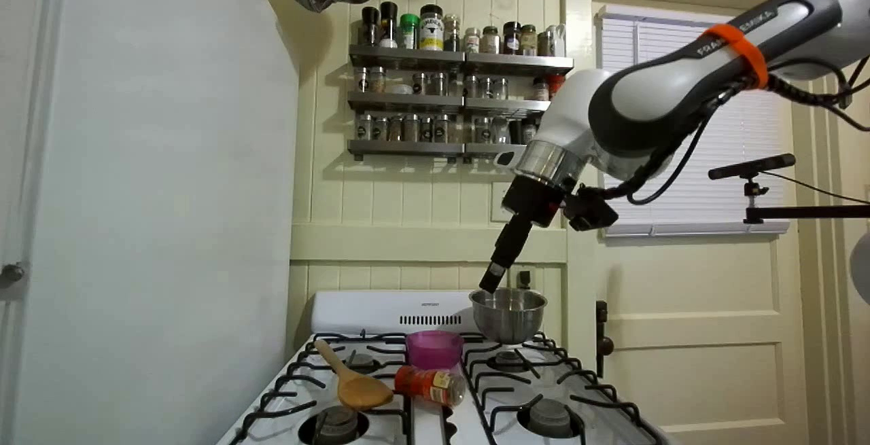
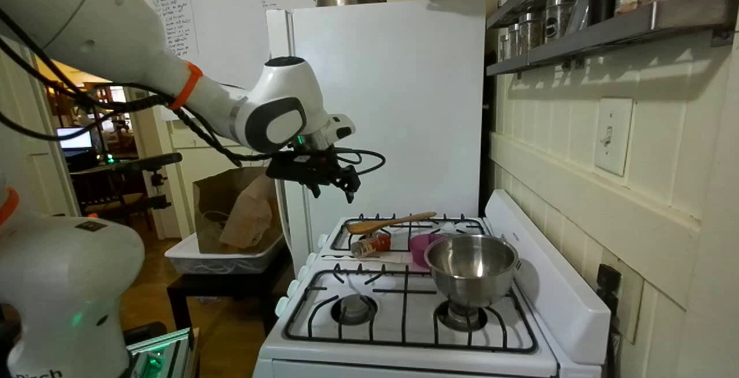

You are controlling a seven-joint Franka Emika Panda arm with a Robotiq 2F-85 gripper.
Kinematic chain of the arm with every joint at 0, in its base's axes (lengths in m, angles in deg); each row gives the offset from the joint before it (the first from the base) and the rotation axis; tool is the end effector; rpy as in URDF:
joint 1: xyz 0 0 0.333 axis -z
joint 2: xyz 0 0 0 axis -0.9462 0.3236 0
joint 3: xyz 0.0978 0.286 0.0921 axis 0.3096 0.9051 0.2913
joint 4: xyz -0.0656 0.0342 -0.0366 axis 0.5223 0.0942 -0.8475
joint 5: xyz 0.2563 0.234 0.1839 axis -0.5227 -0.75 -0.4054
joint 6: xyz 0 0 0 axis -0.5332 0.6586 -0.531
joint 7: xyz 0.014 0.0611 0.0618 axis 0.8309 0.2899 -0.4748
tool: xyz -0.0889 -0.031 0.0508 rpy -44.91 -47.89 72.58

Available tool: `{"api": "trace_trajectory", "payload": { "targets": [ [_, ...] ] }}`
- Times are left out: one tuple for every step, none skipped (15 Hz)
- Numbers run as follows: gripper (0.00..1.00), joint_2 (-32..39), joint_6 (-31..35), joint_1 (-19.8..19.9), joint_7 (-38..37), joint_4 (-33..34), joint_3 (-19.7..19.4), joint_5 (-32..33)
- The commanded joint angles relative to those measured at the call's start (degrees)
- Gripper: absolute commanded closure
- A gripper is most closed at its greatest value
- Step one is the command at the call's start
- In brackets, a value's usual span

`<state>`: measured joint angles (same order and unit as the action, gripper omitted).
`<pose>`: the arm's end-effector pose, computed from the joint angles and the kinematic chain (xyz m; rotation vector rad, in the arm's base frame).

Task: Remove the left orange bottle from the shelf

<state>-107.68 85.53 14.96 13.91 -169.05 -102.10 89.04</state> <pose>0.3943 0.1207 0.4319 -2.6337 -1.0911 -0.6205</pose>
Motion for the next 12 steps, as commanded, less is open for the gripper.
{"api": "trace_trajectory", "payload": {
  "targets": [
    [0.00,0.6,-15.3,8.9,-1.2,4.7,13.5,-11.9],
    [0.00,0.7,-19.9,11.6,-1.2,6.5,16.9,-15.1],
    [0.00,0.6,-24.4,14.5,-1.6,8.0,19.8,-17.4],
    [0.00,-0.2,-29.0,17.4,-1.7,9.1,22.2,-19.5],
    [0.00,-0.9,-33.6,20.7,-2.2,10.1,24.6,-20.6],
    [0.00,-3.7,-38.3,16.4,-5.8,10.3,19.4,-16.5],
    [0.00,0.5,-32.0,23.9,1.0,9.7,27.4,-21.7],
    [0.00,0.0,-33.5,25.0,1.2,10.3,27.9,-22.3],
    [0.00,-0.1,-33.5,26.6,2.0,10.3,29.1,-22.9],
    [0.00,0.0,-33.5,27.8,2.5,10.2,30.1,-23.3],
    [0.00,0.3,-33.4,28.4,2.6,10.2,30.8,-23.4],
    [0.00,0.6,-33.4,28.6,2.6,10.2,31.3,-23.4]
  ]
}}
